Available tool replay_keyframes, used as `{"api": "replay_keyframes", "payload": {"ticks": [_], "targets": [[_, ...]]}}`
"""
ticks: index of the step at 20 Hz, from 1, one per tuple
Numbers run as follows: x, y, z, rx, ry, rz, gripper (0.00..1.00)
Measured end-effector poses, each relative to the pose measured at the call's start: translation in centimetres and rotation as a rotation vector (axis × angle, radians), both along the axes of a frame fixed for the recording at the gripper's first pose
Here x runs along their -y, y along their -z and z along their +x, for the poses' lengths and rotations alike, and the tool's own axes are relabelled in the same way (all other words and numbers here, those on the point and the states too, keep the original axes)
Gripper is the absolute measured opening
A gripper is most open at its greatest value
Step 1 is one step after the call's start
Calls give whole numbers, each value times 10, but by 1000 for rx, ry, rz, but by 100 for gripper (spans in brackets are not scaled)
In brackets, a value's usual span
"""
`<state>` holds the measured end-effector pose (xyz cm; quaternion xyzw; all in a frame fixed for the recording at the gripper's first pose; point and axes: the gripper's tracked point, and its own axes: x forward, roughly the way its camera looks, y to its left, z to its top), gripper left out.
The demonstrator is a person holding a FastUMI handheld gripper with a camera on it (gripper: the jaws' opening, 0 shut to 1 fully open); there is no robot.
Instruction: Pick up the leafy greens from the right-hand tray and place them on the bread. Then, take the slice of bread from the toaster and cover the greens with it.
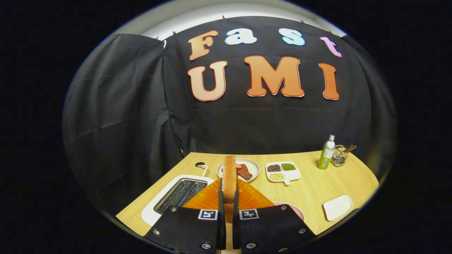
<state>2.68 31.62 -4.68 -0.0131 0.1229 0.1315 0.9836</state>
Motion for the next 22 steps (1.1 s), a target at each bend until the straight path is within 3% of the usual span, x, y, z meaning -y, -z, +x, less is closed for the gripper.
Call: {"api": "replay_keyframes", "payload": {"ticks": [13,22], "targets": [[61,80,-5,-128,35,-17,8],[75,109,-1,-195,-4,9,8]]}}
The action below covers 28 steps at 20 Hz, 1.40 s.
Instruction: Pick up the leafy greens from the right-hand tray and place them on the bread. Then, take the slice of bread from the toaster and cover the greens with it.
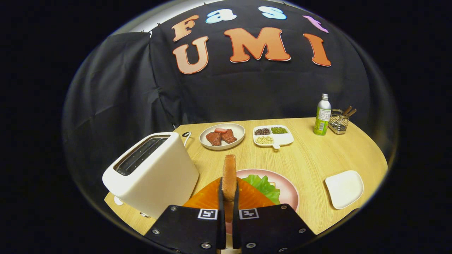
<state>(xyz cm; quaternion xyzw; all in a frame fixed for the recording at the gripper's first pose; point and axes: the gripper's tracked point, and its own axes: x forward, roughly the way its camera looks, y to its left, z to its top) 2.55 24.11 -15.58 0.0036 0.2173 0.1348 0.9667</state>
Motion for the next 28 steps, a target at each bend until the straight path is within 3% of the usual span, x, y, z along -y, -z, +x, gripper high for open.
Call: {"api": "replay_keyframes", "payload": {"ticks": [3,7,15,22,28], "targets": [[22,8,6,-15,31,-22,14],[54,31,13,-73,94,-48,33],[86,54,21,-120,140,-115,66],[117,15,21,0,184,-129,93],[149,-44,19,166,193,-184,97]]}}
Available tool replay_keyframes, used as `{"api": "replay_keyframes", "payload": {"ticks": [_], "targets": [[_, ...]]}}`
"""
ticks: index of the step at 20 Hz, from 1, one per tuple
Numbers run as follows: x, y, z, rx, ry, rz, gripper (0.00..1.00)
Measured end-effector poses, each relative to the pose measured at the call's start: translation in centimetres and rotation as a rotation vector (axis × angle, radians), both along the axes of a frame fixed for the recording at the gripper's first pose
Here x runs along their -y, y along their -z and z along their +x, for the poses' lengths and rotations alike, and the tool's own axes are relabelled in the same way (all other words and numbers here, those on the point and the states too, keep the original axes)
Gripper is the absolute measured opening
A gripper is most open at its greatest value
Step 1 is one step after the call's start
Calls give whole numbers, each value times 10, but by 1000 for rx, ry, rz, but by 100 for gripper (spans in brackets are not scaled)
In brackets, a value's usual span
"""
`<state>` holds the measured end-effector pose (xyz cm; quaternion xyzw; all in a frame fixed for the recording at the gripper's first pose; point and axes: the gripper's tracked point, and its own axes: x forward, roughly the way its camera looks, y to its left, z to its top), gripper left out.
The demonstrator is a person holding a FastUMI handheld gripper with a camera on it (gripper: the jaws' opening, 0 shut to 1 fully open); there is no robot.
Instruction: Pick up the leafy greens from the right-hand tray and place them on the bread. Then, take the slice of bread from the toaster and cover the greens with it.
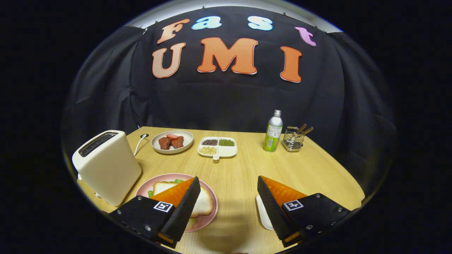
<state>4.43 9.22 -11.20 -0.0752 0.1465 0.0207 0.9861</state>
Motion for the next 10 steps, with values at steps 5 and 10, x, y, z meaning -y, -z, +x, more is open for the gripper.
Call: {"api": "replay_keyframes", "payload": {"ticks": [5,10], "targets": [[19,-36,-2,104,-10,-10,97],[44,-47,0,157,1,-5,98]]}}
